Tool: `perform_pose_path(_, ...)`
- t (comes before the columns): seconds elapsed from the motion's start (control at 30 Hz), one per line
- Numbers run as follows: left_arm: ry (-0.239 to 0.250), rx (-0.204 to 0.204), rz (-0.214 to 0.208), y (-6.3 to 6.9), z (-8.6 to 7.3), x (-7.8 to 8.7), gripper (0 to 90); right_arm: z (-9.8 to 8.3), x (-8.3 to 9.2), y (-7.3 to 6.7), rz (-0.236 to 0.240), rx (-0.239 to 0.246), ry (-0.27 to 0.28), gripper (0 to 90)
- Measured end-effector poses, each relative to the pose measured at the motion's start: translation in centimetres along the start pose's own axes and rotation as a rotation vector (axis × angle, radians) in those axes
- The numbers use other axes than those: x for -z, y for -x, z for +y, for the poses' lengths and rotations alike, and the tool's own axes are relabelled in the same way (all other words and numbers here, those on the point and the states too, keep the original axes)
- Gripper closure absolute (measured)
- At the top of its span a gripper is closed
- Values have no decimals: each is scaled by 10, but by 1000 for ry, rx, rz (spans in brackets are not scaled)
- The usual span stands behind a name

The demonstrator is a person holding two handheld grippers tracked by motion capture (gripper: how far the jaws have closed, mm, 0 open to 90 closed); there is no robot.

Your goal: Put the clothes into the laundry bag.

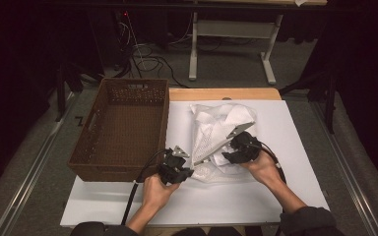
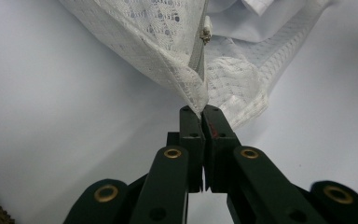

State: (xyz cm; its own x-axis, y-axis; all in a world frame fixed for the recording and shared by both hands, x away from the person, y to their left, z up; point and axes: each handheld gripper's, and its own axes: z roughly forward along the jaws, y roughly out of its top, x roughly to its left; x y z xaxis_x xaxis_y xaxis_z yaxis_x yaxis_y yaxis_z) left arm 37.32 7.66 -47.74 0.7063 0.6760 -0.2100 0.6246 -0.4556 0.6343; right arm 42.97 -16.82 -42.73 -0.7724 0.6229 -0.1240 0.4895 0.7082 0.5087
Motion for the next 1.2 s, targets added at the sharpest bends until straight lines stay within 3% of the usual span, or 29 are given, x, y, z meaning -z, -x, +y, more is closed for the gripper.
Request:
perform_pose_path(0.1,-6,-1,5,2,0,-3,871,-7,0,2,36,10,-26,487)
perform_pose_path(0.2,-7,-7,9,3,0,-3,871,-11,-15,5,66,-16,-87,478)
perform_pose_path(0.3,-8,-9,8,3,0,-2,872,-11,-35,5,69,-6,-147,576)
perform_pose_path(0.4,-12,-11,8,4,0,-3,877,-5,-49,4,-4,23,-161,774)
perform_pose_path(0.5,-15,-26,17,6,-1,-3,880,3,-53,6,-63,-9,-120,849)
perform_pose_path(0.63,-10,-26,18,5,-1,-2,880,8,-62,14,-134,-55,-89,843)
perform_pose_path(0.67,-11,-27,18,5,-1,-2,879,8,-65,15,-126,-65,-94,833)
perform_pose_path(0.8,-13,-33,28,5,-1,-4,873,8,-61,13,-99,-32,-99,715)
perform_pose_path(0.9,-10,-31,22,5,-1,-4,861,6,-53,12,-51,-51,-93,634)
perform_pose_path(1.07,-11,-35,17,5,1,-7,826,2,-38,10,-11,-66,-59,594)
perform_pose_path(1.2,-15,-52,27,9,5,-16,671,-4,-19,8,-1,-60,-2,590)
